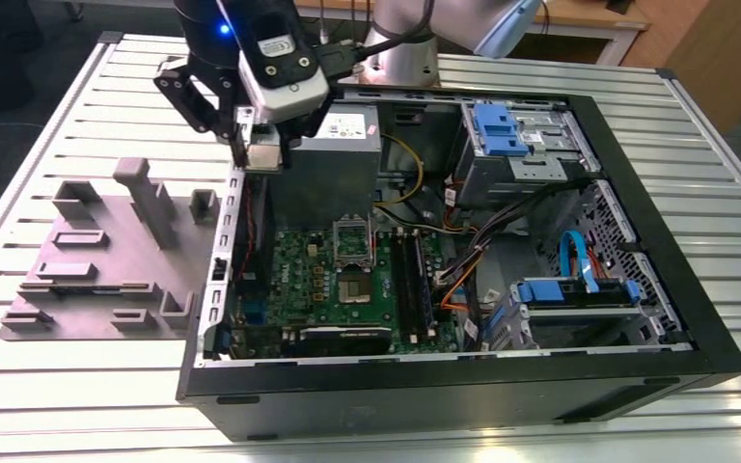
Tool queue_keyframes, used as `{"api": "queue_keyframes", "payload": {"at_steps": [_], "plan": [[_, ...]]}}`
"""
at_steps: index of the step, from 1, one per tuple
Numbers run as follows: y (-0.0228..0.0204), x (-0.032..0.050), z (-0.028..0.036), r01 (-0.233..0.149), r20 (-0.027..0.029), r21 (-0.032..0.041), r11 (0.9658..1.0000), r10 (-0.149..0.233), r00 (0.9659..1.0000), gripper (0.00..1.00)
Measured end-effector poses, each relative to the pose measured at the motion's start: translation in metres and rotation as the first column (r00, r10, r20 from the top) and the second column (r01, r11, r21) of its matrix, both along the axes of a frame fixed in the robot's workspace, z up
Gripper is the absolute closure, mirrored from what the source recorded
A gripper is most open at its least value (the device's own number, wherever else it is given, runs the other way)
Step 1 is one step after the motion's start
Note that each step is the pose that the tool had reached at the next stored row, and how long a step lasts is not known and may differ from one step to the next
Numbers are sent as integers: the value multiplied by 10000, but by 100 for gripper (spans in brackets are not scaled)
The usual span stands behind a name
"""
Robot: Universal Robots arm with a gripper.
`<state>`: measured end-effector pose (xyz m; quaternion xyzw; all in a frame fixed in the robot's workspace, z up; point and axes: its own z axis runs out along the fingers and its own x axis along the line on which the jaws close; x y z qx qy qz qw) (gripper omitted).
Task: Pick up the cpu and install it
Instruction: 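Pick up the cpu and move it towards the insertion slot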
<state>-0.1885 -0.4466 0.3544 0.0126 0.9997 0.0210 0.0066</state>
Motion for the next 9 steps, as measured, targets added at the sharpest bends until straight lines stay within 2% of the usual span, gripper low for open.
{"api": "queue_keyframes", "payload": {"at_steps": [9], "plan": [[0, 117, -1, -1, 0, 0, 10000, 1, 10000, 53]]}}
